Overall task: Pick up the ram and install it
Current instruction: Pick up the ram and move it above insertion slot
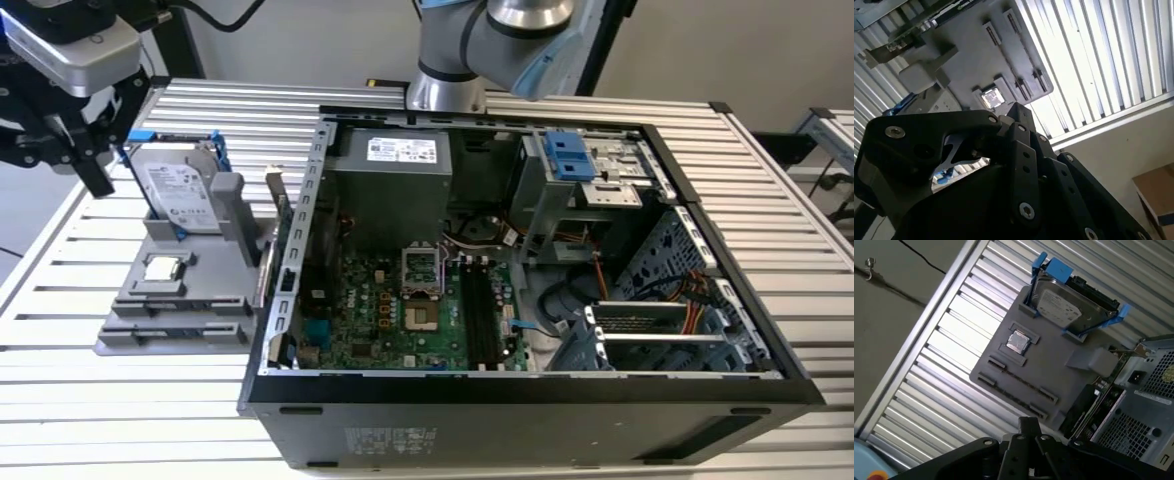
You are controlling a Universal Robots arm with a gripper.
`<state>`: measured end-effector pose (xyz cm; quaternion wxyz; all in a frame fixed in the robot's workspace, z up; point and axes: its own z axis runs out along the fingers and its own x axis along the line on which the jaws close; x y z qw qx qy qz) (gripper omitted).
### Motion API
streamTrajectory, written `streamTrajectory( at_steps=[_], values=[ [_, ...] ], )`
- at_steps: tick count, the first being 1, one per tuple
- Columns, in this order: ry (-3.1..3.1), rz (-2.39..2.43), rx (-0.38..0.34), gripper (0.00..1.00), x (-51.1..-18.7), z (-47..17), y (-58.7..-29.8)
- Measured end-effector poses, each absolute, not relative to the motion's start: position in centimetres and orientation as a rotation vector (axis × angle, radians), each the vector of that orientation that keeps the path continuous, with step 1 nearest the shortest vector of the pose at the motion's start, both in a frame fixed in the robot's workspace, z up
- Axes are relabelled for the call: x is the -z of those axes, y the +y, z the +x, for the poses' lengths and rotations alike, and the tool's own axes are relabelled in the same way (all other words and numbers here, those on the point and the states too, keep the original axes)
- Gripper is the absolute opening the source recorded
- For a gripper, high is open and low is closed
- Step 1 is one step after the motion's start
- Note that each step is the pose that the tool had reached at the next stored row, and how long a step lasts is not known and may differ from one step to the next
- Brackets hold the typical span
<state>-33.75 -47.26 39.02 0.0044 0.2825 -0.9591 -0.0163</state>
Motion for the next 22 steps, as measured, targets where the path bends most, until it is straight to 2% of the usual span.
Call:
streamTrajectory(
  at_steps=[22],
  values=[
    [-2.790, 1.401, 0.024, 0.00, -39.11, -33.89, -47.27]
  ],
)
